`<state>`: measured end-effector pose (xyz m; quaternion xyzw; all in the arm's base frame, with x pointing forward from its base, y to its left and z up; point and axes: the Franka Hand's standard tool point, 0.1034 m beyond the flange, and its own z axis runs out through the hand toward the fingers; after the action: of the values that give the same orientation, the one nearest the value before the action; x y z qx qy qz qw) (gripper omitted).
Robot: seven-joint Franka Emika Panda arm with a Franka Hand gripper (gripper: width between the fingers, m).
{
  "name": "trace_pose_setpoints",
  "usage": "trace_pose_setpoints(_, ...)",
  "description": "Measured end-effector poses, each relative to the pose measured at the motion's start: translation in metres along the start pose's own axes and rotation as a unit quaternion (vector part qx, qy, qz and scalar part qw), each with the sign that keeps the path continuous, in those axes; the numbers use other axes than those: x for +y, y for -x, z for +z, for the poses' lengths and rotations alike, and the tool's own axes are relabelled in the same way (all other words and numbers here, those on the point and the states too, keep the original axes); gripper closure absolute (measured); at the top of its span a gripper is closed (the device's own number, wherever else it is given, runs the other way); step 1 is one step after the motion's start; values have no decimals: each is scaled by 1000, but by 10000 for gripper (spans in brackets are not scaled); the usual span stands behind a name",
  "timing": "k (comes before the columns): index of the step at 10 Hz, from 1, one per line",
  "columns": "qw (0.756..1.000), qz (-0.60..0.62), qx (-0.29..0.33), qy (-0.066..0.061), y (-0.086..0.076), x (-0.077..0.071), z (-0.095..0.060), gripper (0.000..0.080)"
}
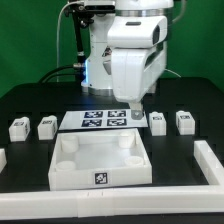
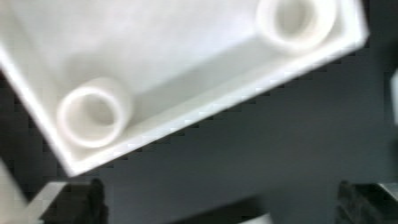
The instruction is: Assemble one leg
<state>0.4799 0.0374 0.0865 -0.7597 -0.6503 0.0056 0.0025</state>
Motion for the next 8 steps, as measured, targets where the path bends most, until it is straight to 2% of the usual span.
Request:
trace_pose_setpoints(1,999,-48,1,-3,15,-19,10,150)
trace_pose_setpoints(2,995,-100,3,-4,29,-31,20,150)
trace_pose_setpoints(3,993,-121,4,-6,41,-37,28,150)
trace_pose_setpoints(6,993,-118,13,-12,67,-43,59,150)
trace_pose_setpoints(8,994,-111,16,-18,71,-38,70,150)
